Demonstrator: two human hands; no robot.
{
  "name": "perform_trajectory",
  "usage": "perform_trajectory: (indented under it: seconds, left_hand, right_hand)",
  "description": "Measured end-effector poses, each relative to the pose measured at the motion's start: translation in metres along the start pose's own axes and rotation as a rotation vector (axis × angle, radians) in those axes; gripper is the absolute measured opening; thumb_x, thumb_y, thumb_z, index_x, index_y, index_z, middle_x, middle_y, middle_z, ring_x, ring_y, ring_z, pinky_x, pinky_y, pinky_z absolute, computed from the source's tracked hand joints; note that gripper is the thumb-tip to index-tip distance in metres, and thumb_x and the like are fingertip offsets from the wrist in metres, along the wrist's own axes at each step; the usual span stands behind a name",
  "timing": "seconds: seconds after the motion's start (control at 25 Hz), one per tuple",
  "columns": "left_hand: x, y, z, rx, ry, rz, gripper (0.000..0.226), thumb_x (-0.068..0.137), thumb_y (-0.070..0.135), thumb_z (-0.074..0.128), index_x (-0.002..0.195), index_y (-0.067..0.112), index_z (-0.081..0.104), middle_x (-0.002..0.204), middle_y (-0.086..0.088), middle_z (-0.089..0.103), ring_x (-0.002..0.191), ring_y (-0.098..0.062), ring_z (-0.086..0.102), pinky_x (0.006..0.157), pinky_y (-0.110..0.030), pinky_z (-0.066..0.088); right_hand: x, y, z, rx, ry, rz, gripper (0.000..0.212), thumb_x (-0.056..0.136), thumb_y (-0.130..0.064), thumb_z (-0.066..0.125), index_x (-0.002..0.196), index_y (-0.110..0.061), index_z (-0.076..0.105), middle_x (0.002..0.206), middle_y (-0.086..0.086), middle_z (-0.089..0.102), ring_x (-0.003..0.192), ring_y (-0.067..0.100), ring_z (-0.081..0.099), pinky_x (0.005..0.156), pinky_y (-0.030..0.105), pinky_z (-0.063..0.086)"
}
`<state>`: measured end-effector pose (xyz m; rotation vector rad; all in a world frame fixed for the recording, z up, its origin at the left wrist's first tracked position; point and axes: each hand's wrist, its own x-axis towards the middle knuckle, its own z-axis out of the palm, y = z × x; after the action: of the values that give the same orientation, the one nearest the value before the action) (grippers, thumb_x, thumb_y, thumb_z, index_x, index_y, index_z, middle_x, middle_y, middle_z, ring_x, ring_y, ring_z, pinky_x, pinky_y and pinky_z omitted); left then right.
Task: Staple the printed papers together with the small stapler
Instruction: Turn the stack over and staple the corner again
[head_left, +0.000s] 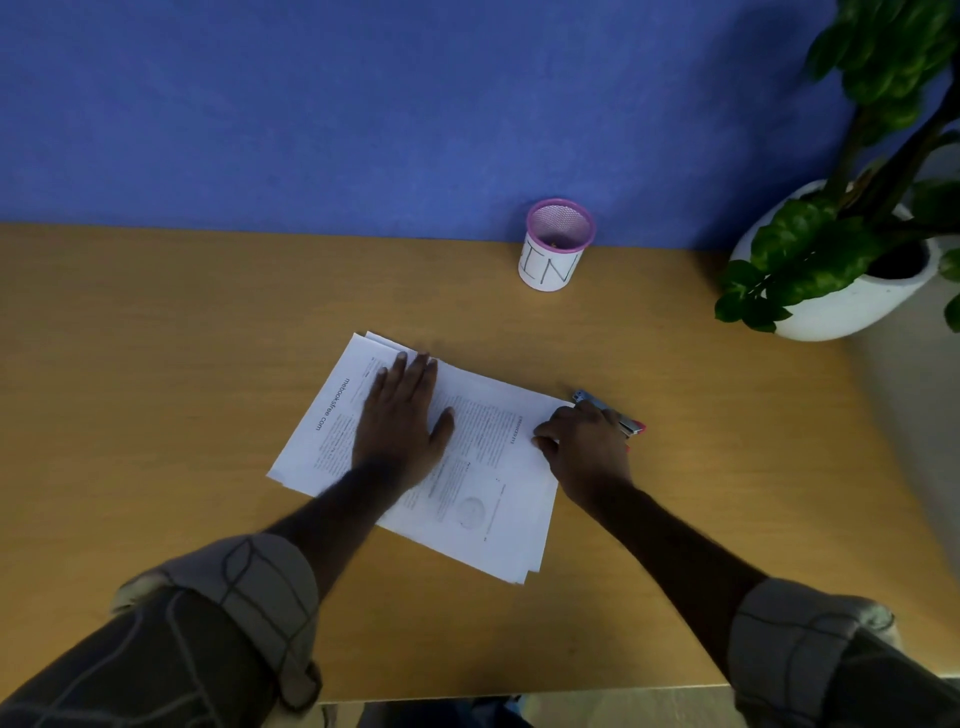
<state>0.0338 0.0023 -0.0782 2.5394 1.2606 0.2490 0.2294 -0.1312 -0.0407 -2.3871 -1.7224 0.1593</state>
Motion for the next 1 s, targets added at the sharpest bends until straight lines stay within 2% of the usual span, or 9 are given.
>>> perform_trajectory:
  seconds: [0.24,0.36,0.52,0.64,0.76,0.84,1.0]
  left_hand:
    - [-0.009,-0.015,0.005,0.02,-0.072,-0.036,0.074,0.101,0.05,0.035,0.16,0.012,0.011,0.17,-0.004,0.01,0.157,-0.024,0.005,0.128,-0.041,0.005]
    - [-0.009,-0.014,0.004,0.021,-0.08,-0.051,0.074,0.101,0.052,0.034,0.16,0.014,0.01,0.17,-0.003,0.008,0.157,-0.023,0.003,0.128,-0.042,0.007]
    - [-0.009,-0.015,0.004,0.035,-0.088,-0.045,0.075,0.1,0.054,0.03,0.16,0.015,0.009,0.17,-0.002,0.008,0.157,-0.022,0.004,0.128,-0.042,0.007]
    - [-0.008,-0.015,0.006,0.035,-0.076,-0.046,0.075,0.1,0.054,0.031,0.16,0.015,0.011,0.17,-0.002,0.009,0.157,-0.022,0.005,0.128,-0.043,0.009]
    - [-0.007,-0.016,0.007,0.028,-0.073,-0.038,0.075,0.1,0.054,0.032,0.16,0.015,0.01,0.17,-0.002,0.009,0.157,-0.022,0.005,0.128,-0.041,0.007]
    - [-0.007,-0.015,0.008,0.035,-0.085,-0.041,0.076,0.1,0.056,0.03,0.161,0.016,0.007,0.17,-0.001,0.007,0.157,-0.021,0.004,0.128,-0.041,0.006]
    - [-0.009,-0.017,0.007,0.048,-0.09,-0.056,0.076,0.1,0.057,0.028,0.161,0.019,0.004,0.17,0.001,0.006,0.157,-0.021,0.004,0.127,-0.039,0.003]
  right_hand:
    - [0.012,-0.003,-0.004,-0.039,-0.098,-0.105,0.018,0.093,-0.02,0.06,0.092,-0.016,0.078,0.087,0.0,0.074,0.084,0.017,0.064,0.082,0.035,0.055]
    - [0.019,-0.001,-0.007,-0.093,-0.146,-0.158,0.022,0.094,-0.025,0.056,0.093,-0.016,0.076,0.089,0.0,0.072,0.081,0.014,0.064,0.079,0.031,0.055]
    - [0.024,0.001,-0.006,-0.144,-0.205,-0.179,0.025,0.098,-0.032,0.05,0.096,-0.016,0.069,0.092,0.001,0.07,0.081,0.014,0.064,0.082,0.031,0.055]
    - [0.023,0.003,-0.005,-0.109,-0.202,-0.177,0.024,0.098,-0.03,0.048,0.095,-0.015,0.067,0.092,0.003,0.068,0.082,0.016,0.063,0.083,0.034,0.055]
    - [0.03,0.003,-0.016,0.062,-0.072,-0.108,0.017,0.095,-0.02,0.054,0.089,-0.01,0.067,0.086,0.007,0.066,0.076,0.02,0.061,0.072,0.038,0.054]
    - [0.049,0.005,-0.029,0.197,0.065,-0.022,0.01,0.092,-0.011,0.057,0.087,-0.007,0.066,0.084,0.009,0.065,0.073,0.022,0.059,0.066,0.036,0.052]
    - [0.106,0.012,-0.06,0.332,0.262,0.122,0.014,0.095,-0.01,0.053,0.091,-0.004,0.066,0.089,0.014,0.066,0.078,0.024,0.058,0.068,0.034,0.05]
